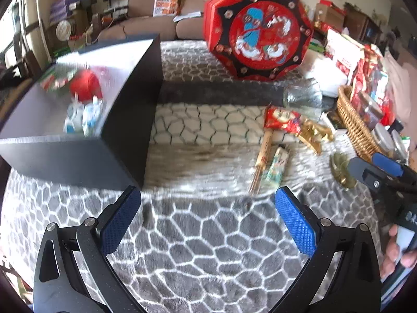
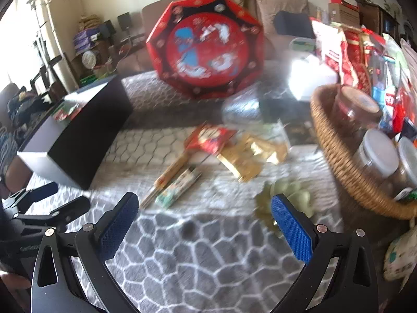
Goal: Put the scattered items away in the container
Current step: 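Move the right gripper to the clear glass dish with green rim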
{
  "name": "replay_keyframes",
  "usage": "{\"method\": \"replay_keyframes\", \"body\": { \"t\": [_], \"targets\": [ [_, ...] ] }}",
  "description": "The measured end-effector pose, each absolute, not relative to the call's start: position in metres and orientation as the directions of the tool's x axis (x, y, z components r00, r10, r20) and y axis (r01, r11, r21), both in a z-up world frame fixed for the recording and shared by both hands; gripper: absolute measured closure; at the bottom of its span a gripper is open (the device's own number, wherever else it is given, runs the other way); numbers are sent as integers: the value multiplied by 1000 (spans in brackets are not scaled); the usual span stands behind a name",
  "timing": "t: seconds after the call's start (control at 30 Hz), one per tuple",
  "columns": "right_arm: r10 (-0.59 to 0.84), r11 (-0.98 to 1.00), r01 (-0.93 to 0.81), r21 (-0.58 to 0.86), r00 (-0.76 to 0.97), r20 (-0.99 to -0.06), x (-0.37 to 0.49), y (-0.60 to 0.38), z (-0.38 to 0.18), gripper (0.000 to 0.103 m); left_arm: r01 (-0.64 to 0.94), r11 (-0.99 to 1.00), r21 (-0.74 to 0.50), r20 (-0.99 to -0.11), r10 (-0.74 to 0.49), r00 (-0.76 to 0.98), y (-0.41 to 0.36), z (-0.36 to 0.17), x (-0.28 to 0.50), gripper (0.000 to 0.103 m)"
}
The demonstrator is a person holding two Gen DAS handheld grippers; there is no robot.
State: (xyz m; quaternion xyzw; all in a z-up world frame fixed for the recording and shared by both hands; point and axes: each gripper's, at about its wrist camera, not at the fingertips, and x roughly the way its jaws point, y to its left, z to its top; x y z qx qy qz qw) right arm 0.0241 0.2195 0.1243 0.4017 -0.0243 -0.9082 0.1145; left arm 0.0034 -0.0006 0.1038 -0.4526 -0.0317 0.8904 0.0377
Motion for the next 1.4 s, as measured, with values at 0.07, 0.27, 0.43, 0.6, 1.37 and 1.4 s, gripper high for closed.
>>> {"method": "replay_keyframes", "body": {
  "t": [0.07, 0.27, 0.43, 0.6, 1.37, 1.4],
  "targets": [
    [-210, -977, 175, 124, -658, -723, 18, 225, 131, 0, -34, -994, -100, -799, 101, -593, 0, 112, -3, 0],
    [-196, -980, 155, 123, -672, -714, 2, 235, 152, 0, -20, -996, -87, -792, 81, -605, 1, 127, -24, 0],
    [-188, -982, 153, 114, -681, -708, -10, 232, 166, 0, -14, -997, -72, -792, 65, -608, 8, 135, -42, 0],
    [-192, -980, 166, 107, -668, -719, -26, 229, 167, 0, 2, -998, -69, -790, 54, -611, 12, 139, -60, 0],
    [-269, -963, 150, 223, -499, -824, -163, 258, 111, 70, -91, -993, -79, -837, 116, -534, 55, 102, -156, 0],
    [-257, -966, 141, 216, -485, -836, -167, 259, 106, 71, -95, -993, -77, -841, 116, -529, 55, 99, -157, 0]
  ]
}}
